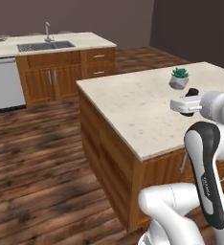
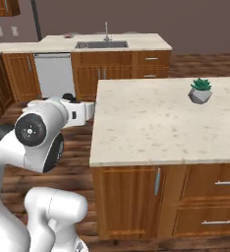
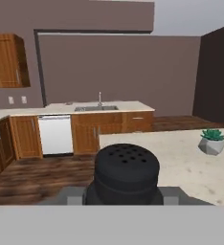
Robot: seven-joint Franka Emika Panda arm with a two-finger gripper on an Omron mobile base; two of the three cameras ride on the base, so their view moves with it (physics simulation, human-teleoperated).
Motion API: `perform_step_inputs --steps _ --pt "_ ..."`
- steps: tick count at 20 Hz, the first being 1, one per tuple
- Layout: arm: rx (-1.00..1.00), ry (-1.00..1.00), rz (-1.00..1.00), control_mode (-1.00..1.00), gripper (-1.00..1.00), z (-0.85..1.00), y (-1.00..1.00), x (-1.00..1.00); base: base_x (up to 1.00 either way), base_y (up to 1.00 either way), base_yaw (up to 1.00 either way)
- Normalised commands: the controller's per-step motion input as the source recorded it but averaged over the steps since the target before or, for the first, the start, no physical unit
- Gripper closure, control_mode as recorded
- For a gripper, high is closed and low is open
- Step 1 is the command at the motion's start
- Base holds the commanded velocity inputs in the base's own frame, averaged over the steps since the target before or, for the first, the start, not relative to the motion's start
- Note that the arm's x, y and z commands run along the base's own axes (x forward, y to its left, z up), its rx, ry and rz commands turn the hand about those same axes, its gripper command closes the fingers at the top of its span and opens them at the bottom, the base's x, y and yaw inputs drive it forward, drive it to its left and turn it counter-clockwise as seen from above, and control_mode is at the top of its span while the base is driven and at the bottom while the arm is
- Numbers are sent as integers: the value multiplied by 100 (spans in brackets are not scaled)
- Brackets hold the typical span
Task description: Retrieve the shaker from the cabinet and place it next the steak on a plate on the dining table.
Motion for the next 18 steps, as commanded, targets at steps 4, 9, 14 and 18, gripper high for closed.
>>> perform_step_inputs --steps 4,9,14,18 --pt "0 0 0 100 100 0 0 0 -1 100 23" --pt "0 0 0 100 100 0 0 0 80 100 7" --pt "0 0 0 100 100 0 0 0 100 100 -9" --pt "0 0 0 100 100 0 0 0 100 96 -13"
